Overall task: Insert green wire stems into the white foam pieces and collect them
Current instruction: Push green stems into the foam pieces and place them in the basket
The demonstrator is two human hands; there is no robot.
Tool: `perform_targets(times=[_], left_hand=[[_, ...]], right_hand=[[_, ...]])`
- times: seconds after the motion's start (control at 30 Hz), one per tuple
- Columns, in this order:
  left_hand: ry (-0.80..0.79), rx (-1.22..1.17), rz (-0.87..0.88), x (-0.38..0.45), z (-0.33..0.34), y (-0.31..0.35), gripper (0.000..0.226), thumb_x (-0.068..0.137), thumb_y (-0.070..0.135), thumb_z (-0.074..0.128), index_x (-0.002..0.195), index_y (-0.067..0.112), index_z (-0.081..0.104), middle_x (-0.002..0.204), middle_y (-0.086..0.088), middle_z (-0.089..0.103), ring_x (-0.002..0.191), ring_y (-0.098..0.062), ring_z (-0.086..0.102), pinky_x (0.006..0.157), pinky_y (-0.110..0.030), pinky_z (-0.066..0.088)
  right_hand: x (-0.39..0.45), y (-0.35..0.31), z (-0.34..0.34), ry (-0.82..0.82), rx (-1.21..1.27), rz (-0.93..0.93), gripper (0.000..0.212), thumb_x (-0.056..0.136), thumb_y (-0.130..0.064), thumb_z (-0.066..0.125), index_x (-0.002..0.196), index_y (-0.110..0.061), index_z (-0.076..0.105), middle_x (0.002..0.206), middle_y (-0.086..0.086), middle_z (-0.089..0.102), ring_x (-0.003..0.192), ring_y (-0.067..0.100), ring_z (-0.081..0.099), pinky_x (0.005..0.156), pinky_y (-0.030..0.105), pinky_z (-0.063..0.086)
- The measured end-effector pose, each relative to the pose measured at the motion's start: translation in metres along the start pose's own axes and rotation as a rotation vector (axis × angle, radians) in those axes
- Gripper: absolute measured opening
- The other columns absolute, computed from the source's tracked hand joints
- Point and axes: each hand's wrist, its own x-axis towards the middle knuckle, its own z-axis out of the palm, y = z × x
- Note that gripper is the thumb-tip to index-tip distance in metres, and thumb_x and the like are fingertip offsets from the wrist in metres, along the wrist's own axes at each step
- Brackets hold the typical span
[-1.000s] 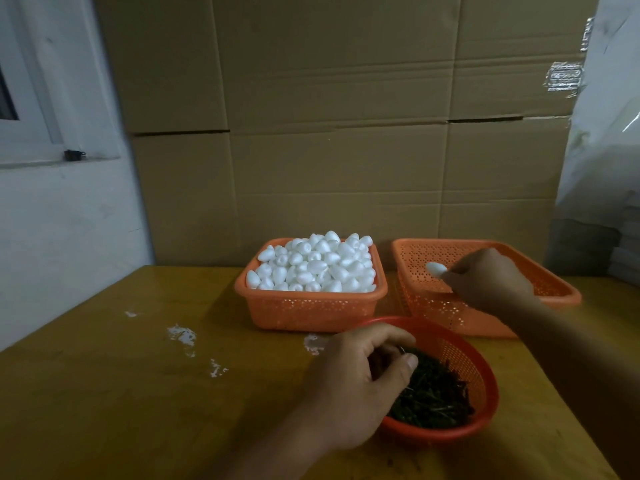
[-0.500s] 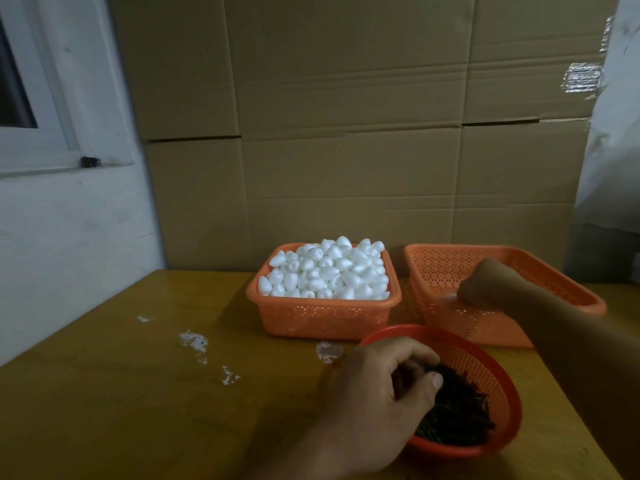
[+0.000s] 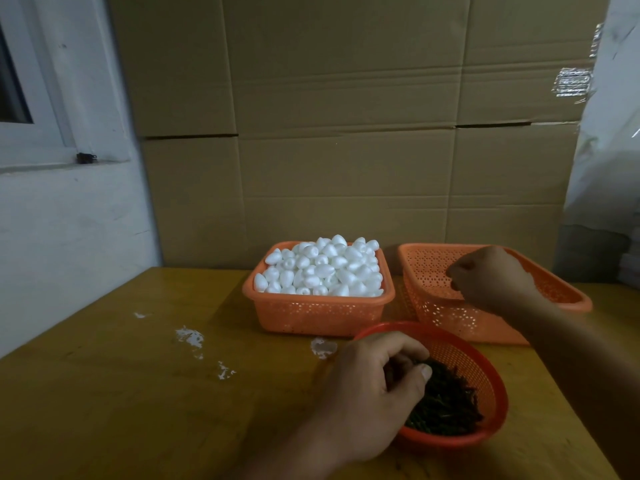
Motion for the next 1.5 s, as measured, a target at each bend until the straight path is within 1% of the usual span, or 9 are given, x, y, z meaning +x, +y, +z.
perform_targets(times=[0.2,0.37,0.5,0.73,0.9,1.03,1.17,1.33,1.5], left_hand=[[0.056,-0.025,0.037,0.003,-0.003,0.001,0.002,0.093,0.034,0.064,0.092,0.034,0.066,0.080,0.021,0.063,0.074,0.000,0.061,0.064,-0.017,0.046],[0.147,0.022,0.042,0.007,-0.005,-0.004,0.028,0.093,0.031,0.068,0.071,0.029,0.050,0.061,0.014,0.051,0.056,-0.004,0.049,0.053,-0.018,0.038],[0.234,0.081,0.015,0.014,-0.014,-0.010,0.037,0.092,0.026,0.071,0.067,0.027,0.043,0.057,0.012,0.045,0.053,-0.005,0.044,0.051,-0.020,0.037],[0.357,0.366,-0.132,0.067,-0.062,-0.032,0.014,0.092,0.013,0.068,0.104,0.020,0.064,0.071,0.012,0.060,0.068,-0.001,0.056,0.061,-0.011,0.035],[0.216,0.637,-0.201,0.104,-0.089,-0.045,0.030,0.094,0.019,0.064,0.124,0.021,0.066,0.108,-0.001,0.067,0.104,-0.022,0.061,0.088,-0.038,0.048],[0.084,0.787,-0.175,0.123,-0.091,-0.053,0.021,0.093,0.015,0.064,0.114,0.017,0.069,0.112,-0.004,0.066,0.098,-0.024,0.061,0.076,-0.029,0.036],[0.028,0.896,-0.157,0.136,-0.086,-0.063,0.016,0.096,0.016,0.062,0.111,0.015,0.068,0.128,-0.003,0.063,0.115,-0.024,0.060,0.081,-0.029,0.037],[0.004,0.961,-0.219,0.143,-0.085,-0.075,0.026,0.093,0.020,0.065,0.119,0.024,0.066,0.122,0.000,0.063,0.116,-0.022,0.059,0.090,-0.034,0.041],[0.002,0.906,-0.241,0.147,-0.088,-0.082,0.019,0.092,0.018,0.063,0.108,0.027,0.065,0.101,0.005,0.060,0.106,-0.020,0.060,0.080,-0.032,0.036]], right_hand=[[-0.080,-0.011,-0.015,0.017,0.147,-0.266,0.016,0.095,-0.023,0.063,0.106,-0.029,0.072,0.071,-0.009,0.068,0.051,0.003,0.064,0.039,0.014,0.043],[-0.120,-0.006,0.000,-0.003,0.193,-0.336,0.016,0.090,-0.026,0.069,0.103,-0.031,0.075,0.066,-0.018,0.063,0.062,-0.009,0.063,0.045,0.015,0.044],[-0.130,-0.001,0.008,-0.003,0.214,-0.378,0.009,0.087,-0.030,0.068,0.091,-0.036,0.074,0.056,-0.010,0.065,0.048,0.003,0.059,0.042,0.025,0.045],[-0.134,0.003,0.011,-0.003,0.283,-0.387,0.010,0.088,-0.028,0.069,0.091,-0.035,0.075,0.064,-0.020,0.068,0.044,0.003,0.059,0.041,0.019,0.044],[-0.134,0.004,0.011,0.001,0.292,-0.383,0.011,0.086,-0.030,0.068,0.086,-0.040,0.073,0.063,-0.014,0.069,0.044,0.006,0.059,0.043,0.027,0.047],[-0.134,0.004,0.013,-0.017,0.279,-0.360,0.013,0.087,-0.025,0.071,0.087,-0.038,0.075,0.069,-0.026,0.068,0.050,0.001,0.062,0.046,0.020,0.047],[-0.132,0.006,0.011,-0.018,0.278,-0.349,0.013,0.088,-0.024,0.072,0.086,-0.037,0.075,0.068,-0.028,0.067,0.051,-0.001,0.062,0.046,0.018,0.046],[-0.132,0.006,0.011,-0.004,0.275,-0.351,0.013,0.087,-0.028,0.070,0.085,-0.041,0.073,0.065,-0.012,0.071,0.053,0.007,0.065,0.052,0.036,0.056],[-0.134,0.005,0.011,-0.017,0.273,-0.350,0.013,0.088,-0.028,0.070,0.087,-0.040,0.074,0.065,-0.014,0.070,0.052,0.007,0.065,0.051,0.039,0.055]])
